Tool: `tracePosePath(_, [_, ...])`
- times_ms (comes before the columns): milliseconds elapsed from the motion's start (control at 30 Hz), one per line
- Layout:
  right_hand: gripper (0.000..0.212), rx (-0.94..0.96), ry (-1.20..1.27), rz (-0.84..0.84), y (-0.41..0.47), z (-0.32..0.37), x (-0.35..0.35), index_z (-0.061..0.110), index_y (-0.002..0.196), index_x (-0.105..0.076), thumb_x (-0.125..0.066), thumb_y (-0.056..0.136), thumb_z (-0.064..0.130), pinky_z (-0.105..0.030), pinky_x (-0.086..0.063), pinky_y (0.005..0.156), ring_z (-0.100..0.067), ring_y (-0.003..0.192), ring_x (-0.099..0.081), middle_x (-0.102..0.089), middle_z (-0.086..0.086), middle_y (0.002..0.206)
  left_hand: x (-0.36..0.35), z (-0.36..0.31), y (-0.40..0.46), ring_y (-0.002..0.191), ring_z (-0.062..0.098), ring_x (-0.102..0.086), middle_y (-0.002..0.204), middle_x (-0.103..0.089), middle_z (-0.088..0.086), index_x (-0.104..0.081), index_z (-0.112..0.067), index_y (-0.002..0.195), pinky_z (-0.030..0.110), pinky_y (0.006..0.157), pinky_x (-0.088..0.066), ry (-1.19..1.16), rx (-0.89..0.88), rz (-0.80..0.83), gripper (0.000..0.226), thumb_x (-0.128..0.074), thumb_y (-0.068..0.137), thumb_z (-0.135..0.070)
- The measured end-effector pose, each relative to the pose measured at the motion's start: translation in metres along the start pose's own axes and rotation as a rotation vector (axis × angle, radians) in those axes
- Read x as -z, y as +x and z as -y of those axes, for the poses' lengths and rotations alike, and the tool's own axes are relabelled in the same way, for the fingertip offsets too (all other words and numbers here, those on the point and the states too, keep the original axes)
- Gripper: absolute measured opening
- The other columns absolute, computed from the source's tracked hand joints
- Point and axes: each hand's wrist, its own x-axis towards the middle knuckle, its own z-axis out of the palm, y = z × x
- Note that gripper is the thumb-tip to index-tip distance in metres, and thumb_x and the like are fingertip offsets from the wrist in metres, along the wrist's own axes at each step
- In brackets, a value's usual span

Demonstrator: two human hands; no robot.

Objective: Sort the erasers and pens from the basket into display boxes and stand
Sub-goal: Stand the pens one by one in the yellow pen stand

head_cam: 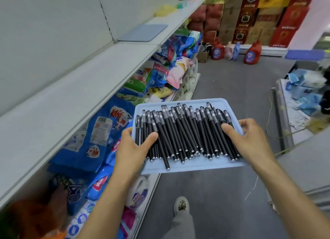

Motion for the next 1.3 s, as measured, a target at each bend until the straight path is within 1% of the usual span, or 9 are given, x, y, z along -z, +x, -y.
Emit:
tracePosePath(200, [0.042,-0.043,0.046,-0.051,0.129,0.019,-0.006,0.018,0.108,-0.052,-0.065,0.083,0.049,-0.036,-0.047,0.075,-0.017,0.086,-0.061,-0.061,0.007,0.092,-0.054,-0.056,0.128,0.093,0.005,-0.062,0.104,-0.061,-0.016,-0.043,-0.02,0.13,0.034,0.084,-0.052,0.017,-0.065,0.044,0.066,-0.072,0.078,-0.049])
tracePosePath(333, [0.045,-0.078,0.078,-0.095,0.206,0.02,-0.004,0.018,0.111,-0.051,-0.066,0.083,0.05,-0.035,-0.046,0.077,-0.019,0.091,-0.061,-0.061,0.004,0.099,-0.098,-0.09,0.202,0.088,-0.002,-0.06,0.1,-0.059,-0.02,-0.043,-0.022,0.128,0.021,0.07,-0.047,0.025,-0.099,0.1,0.062,-0.071,0.08,-0.05])
tracePosePath(500, [0.038,-0.091,0.105,-0.129,0.304,0.012,0.008,0.016,0.107,-0.052,-0.066,0.085,0.045,-0.029,-0.041,0.065,-0.014,0.086,-0.06,-0.061,0.002,0.098,-0.161,-0.131,0.282,0.095,0.008,-0.064,0.109,-0.063,-0.01,-0.044,-0.021,0.129,0.029,0.078,-0.05,0.034,-0.112,0.147,0.068,-0.072,0.077,-0.053])
tracePosePath(567, [0.037,-0.079,0.109,-0.138,0.348,0.007,0.012,0.017,0.106,-0.052,-0.066,0.085,0.045,-0.03,-0.04,0.069,-0.015,0.086,-0.059,-0.06,0.003,0.098,-0.189,-0.146,0.314,0.095,0.008,-0.064,0.11,-0.063,-0.011,-0.043,-0.021,0.131,0.027,0.076,-0.049,0.026,-0.12,0.147,0.069,-0.072,0.077,-0.054])
tracePosePath(667, [0.038,-0.064,0.112,-0.15,0.42,-0.004,0.02,0.017,0.106,-0.052,-0.066,0.085,0.045,-0.029,-0.039,0.064,-0.008,0.081,-0.057,-0.059,0.007,0.095,-0.237,-0.172,0.36,0.093,0.005,-0.064,0.106,-0.062,-0.015,-0.044,-0.023,0.129,0.026,0.075,-0.05,0.006,-0.128,0.142,0.065,-0.071,0.078,-0.053])
tracePosePath(833, [0.039,-0.027,0.057,-0.11,0.549,-0.009,0.047,0.016,0.107,-0.054,-0.066,0.085,0.045,-0.021,-0.037,0.061,-0.007,0.08,-0.056,-0.06,0.006,0.095,-0.316,-0.225,0.43,0.096,0.001,-0.06,0.108,-0.061,-0.015,-0.048,-0.024,0.121,0.027,0.077,-0.046,-0.035,-0.101,0.088,0.053,-0.071,0.08,-0.048])
tracePosePath(933, [0.038,0.027,0.047,-0.079,0.627,0.005,0.061,0.015,0.106,-0.054,-0.067,0.085,0.043,-0.025,-0.035,0.059,-0.01,0.077,-0.054,-0.058,0.006,0.091,-0.349,-0.258,0.471,0.097,0.005,-0.061,0.109,-0.062,-0.013,-0.048,-0.024,0.122,0.028,0.076,-0.045,-0.055,-0.076,0.05,0.055,-0.07,0.08,-0.052])
tracePosePath(1067, [0.036,0.101,0.03,0.007,0.718,0.031,0.055,0.016,0.104,-0.053,-0.066,0.086,0.044,-0.026,-0.036,0.058,-0.007,0.074,-0.054,-0.057,0.006,0.089,-0.368,-0.289,0.528,0.09,-0.001,-0.06,0.103,-0.061,-0.017,-0.047,-0.026,0.121,0.02,0.067,-0.043,-0.108,-0.04,-0.025,0.048,-0.067,0.083,-0.05])
tracePosePath(1300, [0.042,0.23,0.035,0.116,0.855,0.077,-0.012,0.021,0.096,-0.055,-0.065,0.079,0.058,-0.039,-0.05,0.076,-0.02,0.086,-0.062,-0.064,0.004,0.091,-0.368,-0.311,0.636,0.09,0.003,-0.061,0.104,-0.061,-0.015,-0.048,-0.025,0.122,0.022,0.066,-0.042,-0.083,-0.032,-0.207,0.05,-0.062,0.085,-0.056])
